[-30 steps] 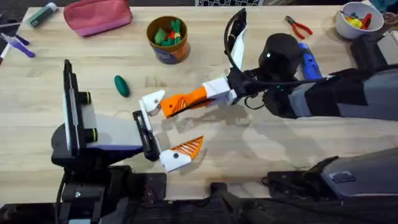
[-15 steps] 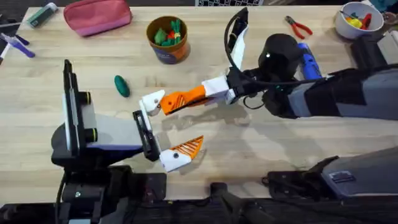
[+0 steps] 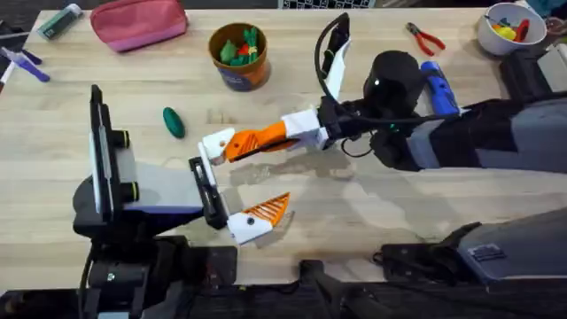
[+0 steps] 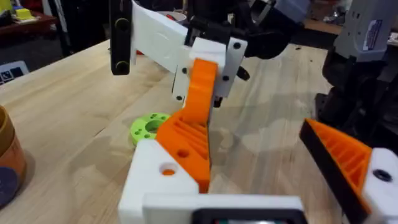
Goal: Pick up the gripper from the table and insert it into the empty holder that is missing its gripper. Then pick up a screw, insert it into the mounting hole, and use the screwdriver to tighten it. Finally, clean up the table by picking up the vegetable and placing it into the bucket.
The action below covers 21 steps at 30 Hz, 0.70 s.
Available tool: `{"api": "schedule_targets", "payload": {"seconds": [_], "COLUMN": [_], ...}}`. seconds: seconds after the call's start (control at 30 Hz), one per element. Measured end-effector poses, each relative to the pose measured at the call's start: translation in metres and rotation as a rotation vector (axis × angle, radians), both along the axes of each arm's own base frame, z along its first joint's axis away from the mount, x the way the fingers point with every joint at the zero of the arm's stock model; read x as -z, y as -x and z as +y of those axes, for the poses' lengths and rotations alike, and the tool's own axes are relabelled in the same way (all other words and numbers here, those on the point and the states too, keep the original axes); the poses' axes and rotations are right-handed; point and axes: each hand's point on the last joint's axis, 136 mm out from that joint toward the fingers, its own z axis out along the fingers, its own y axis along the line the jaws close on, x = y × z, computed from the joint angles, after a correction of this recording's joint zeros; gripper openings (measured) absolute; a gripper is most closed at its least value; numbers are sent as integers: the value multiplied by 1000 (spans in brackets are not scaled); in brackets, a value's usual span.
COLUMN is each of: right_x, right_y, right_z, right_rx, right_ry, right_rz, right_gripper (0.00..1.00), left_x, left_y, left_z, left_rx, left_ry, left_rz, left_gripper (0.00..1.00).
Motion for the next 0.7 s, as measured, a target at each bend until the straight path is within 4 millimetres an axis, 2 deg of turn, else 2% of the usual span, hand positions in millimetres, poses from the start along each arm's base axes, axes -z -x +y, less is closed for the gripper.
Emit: {"api": "schedule_targets", "payload": {"seconds": [0.7], "right_x": [3], "right_y": [2], "right_z": [11], "right_rx": [18], "right_ry": [24], "right_rz": [35], "right_gripper": [10], "left_x": [0], "left_y": [1], "left_z": [0], "left_rx": [3], "left_ry": [6], "left_rz": [15], "left_gripper": [985]}}
